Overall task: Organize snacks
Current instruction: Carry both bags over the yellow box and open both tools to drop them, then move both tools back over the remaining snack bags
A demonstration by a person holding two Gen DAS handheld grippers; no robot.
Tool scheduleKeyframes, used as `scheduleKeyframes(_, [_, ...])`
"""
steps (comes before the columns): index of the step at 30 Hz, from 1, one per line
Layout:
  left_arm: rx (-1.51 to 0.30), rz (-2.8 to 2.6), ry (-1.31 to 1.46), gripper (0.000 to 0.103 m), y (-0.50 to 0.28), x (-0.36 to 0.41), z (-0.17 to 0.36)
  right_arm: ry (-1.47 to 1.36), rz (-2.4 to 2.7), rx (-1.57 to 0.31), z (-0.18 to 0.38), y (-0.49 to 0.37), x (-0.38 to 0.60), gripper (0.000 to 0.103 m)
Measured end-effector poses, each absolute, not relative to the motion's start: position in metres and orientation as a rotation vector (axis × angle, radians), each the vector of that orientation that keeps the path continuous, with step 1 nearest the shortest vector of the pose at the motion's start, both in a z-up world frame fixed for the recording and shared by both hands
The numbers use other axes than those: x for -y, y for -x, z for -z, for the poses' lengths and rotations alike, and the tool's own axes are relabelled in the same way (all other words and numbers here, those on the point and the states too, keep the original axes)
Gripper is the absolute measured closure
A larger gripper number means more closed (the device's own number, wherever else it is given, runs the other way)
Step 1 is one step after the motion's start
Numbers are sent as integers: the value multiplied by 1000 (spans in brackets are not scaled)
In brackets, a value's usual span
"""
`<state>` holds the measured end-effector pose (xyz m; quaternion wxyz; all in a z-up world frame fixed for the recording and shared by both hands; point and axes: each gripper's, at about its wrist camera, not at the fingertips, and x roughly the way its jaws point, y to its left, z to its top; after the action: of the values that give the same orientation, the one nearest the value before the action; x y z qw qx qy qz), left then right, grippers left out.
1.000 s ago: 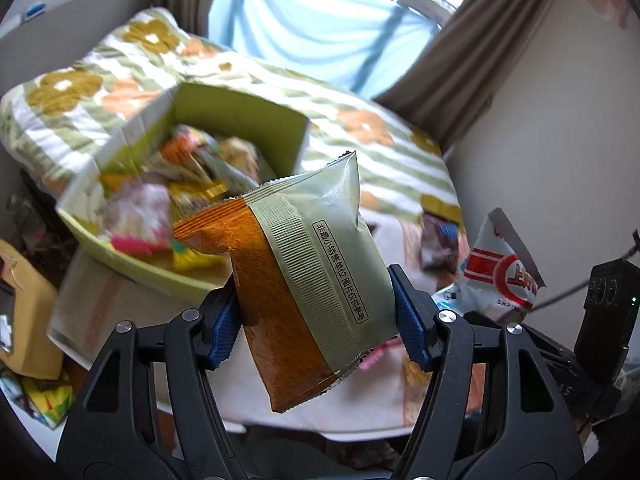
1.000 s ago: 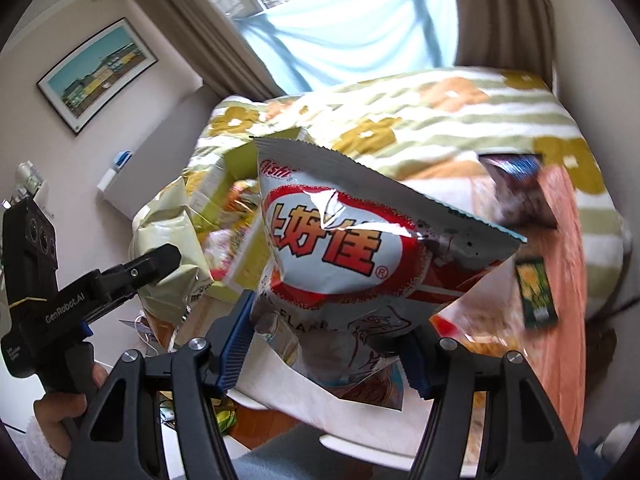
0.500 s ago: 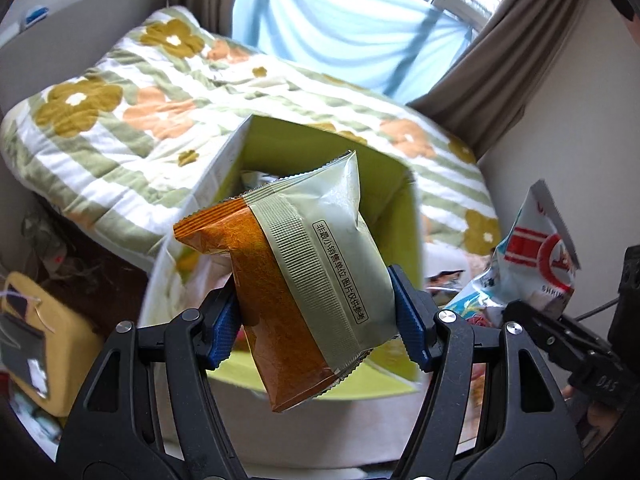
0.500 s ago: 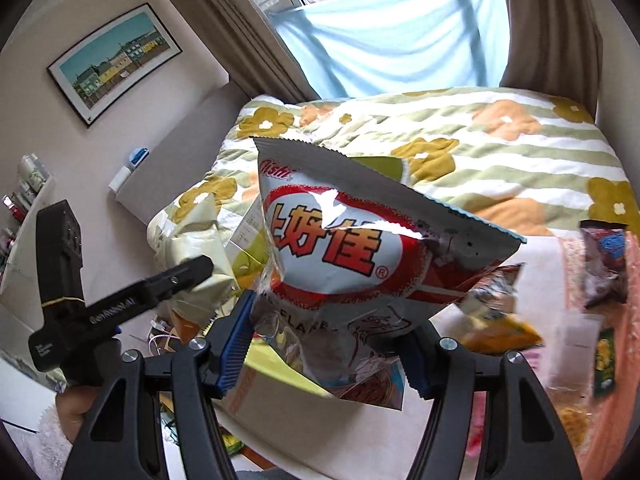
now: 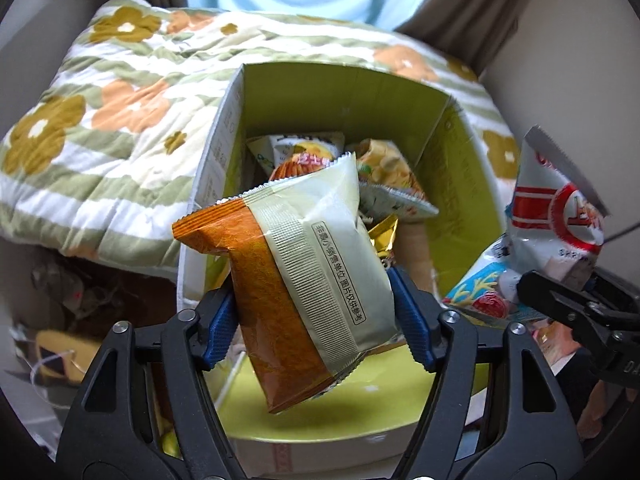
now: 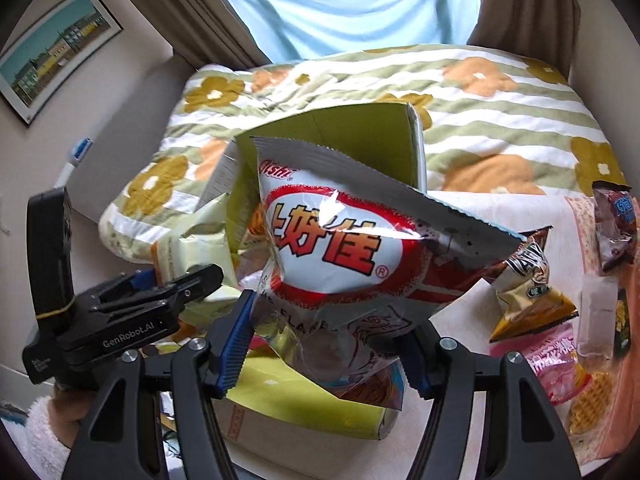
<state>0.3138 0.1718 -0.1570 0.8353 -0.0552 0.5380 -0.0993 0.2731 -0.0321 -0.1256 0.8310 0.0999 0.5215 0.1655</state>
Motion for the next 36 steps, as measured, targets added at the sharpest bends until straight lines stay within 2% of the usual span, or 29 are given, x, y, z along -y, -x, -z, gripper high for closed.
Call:
scheduleKeyframes(1, [-1136, 206, 105, 22, -314, -171, 158, -205, -345, -1110, 125, -274, 32, 42])
scheduleKeyframes(2, [-1133, 201, 99, 6, -313, -171, 158, -196, -338, -1113, 125, -274, 31, 42])
scheduleKeyframes(3, [-1123, 192, 101, 0, -311, -172, 157, -188, -333, -1115, 125, -274, 31, 42])
scheduleKeyframes(10, [-1121, 133, 233, 0, -292, -187, 154, -154, -385, -1143, 128, -276, 31, 42])
scheduleKeyframes(21, [-1072, 90, 169, 0, -285, -191, 145, -16, -421, -1177, 137, -282, 11, 41])
scheduleKeyframes(24, [-1066, 88, 174, 0, -282, -193, 143, 4, -417, -1179, 139, -281, 8, 33])
scheduleKeyframes(26, [-1063, 94, 176, 0, -280, -193, 142, -19, -413, -1173, 139, -280, 9, 14])
scheduleKeyframes(28, [-1060, 90, 169, 0, -278, -193, 142, -50, -397, -1139, 136, -276, 12, 8])
scheduleKeyframes(36, [-1038, 88, 163, 0, -270, -193, 137, -111, -340, -1090, 131, -260, 23, 8])
